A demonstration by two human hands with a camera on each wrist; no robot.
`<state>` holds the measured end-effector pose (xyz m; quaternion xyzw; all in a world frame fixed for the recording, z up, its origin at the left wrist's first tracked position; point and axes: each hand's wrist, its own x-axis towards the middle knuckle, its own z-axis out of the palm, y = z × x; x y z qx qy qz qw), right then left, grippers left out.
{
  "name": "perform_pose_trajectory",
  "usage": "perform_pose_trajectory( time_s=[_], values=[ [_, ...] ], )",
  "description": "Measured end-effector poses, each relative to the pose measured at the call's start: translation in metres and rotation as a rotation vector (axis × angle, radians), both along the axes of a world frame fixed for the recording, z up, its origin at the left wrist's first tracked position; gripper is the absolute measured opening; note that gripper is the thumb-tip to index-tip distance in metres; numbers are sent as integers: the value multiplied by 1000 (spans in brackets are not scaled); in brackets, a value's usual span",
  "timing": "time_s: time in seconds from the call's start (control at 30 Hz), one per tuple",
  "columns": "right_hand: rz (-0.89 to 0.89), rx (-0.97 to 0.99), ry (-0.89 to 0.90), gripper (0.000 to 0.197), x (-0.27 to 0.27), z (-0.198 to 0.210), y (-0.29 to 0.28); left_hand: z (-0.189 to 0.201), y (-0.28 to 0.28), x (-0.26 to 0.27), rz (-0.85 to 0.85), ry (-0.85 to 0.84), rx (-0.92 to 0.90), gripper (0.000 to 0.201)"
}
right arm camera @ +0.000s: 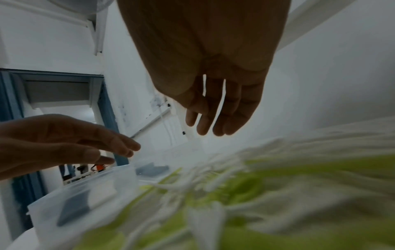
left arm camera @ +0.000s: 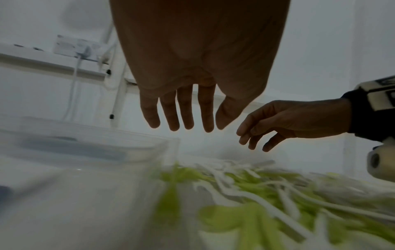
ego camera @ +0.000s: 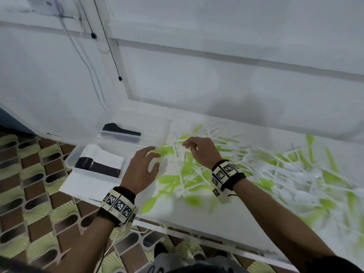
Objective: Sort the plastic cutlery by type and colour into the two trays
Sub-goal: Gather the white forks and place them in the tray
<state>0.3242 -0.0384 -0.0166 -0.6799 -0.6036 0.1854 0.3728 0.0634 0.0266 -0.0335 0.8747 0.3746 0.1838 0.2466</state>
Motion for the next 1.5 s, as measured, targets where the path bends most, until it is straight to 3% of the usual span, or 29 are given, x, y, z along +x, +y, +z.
perform_pose_trajectory(
  time_s=[0.17,0.33,0.43,0.5,0.63,0.73,0.83,0.93,1.03,1.23,1.37,1.5],
  values=[
    [-222,-1,-118,26,93,-19,-64,-9,-58,73,-72,-17,-88,35],
    [-374,-219,-270,23,175,-32,-132,-20,-105,146,-141,-51,-116,16],
    [-287,-444,-336,28,202,-35,-161,-24,-124,181,-159,-53,-146,17],
    [-182,-469,-348,30,211,-36,-172,-26,-132,197,-178,-31,-137,18],
    [-115,-435,-218,17,218,-32,-184,-29,-139,217,-246,55,-83,24],
    [-192,-366,-106,20,219,-29,-192,-29,-138,228,-252,100,-23,35],
    [-229,-345,-151,25,214,-20,-199,-29,-136,239,-291,225,16,39],
    [-156,-380,-200,19,204,-6,-204,-30,-131,244,-320,326,43,27],
    [-28,-500,-219,12,185,6,-213,-35,-123,240,-317,280,70,16],
    [35,-727,-591,38,151,-4,-229,-42,-100,226,-218,89,125,14],
    [-23,-774,-602,42,143,-8,-239,-40,-91,219,-247,30,154,13],
    [-97,-755,-510,35,136,-11,-245,-40,-92,212,-292,32,160,34]
  ],
)
